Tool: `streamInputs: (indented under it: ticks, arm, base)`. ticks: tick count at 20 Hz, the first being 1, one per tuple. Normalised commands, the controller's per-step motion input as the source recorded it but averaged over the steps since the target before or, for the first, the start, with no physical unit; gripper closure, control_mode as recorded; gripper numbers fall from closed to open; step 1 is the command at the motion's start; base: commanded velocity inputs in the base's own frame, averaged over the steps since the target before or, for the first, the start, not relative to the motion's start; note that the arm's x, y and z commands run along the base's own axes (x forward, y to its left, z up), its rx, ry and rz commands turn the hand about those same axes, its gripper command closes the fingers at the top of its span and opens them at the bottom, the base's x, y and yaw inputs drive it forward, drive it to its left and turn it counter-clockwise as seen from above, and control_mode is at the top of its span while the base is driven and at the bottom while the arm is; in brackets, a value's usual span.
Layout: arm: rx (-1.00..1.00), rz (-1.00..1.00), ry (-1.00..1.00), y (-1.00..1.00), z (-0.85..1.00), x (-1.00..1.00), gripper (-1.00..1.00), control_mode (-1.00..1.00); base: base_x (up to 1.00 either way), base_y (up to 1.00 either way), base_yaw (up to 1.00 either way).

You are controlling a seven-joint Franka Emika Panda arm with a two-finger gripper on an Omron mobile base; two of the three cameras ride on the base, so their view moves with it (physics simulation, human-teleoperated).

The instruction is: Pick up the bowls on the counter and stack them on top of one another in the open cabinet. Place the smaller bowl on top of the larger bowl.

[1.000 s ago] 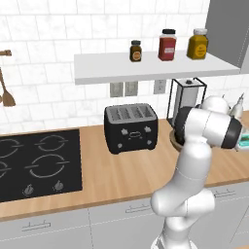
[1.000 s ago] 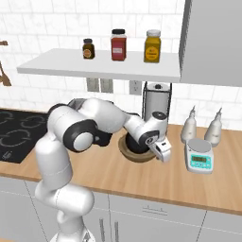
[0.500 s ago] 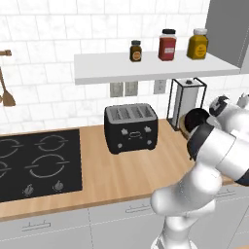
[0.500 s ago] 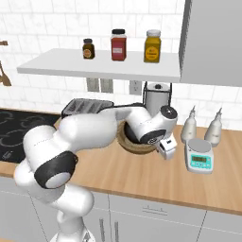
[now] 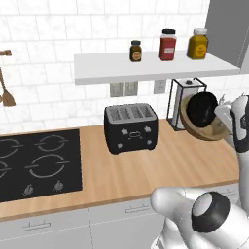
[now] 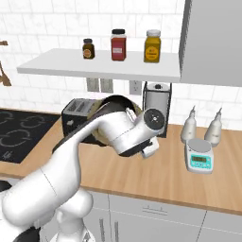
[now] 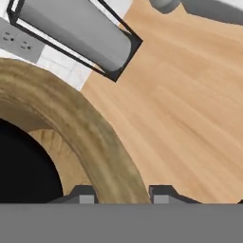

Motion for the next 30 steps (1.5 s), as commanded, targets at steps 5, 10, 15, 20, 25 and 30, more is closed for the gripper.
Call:
streamInputs:
  ticks: [5, 10, 15, 20, 25, 30]
  arm:
    - [0.05, 0.0, -0.15, 1.0, 1.0, -0.53, 1.0, -1.0]
    - [0.03, 0.0, -0.16, 1.0, 0.88, -0.37, 1.0, -1.0]
    - [0.04, 0.0, -0.18, 1.0, 0.79, -0.14, 1.0, -1.0]
    - [0.09, -0.1, -0.1, 1.0, 0.63, 0.38, 1.0, -1.0]
    - [-0.01, -0.21, 0.01, 1.0, 0.61, 0.97, 1.0, -1.0]
    - [-0.15, -0.27, 0.26, 0.99, 0.29, 1.0, 1.0, -1.0]
  base:
    - [0.0, 0.0, 0.0]
    - [0.0, 0.0, 0.0]
    - [0.0, 0.0, 0.0]
    - [0.0, 0.0, 0.0]
    - [0.0, 0.0, 0.0]
    - [0.0, 0.0, 0.0]
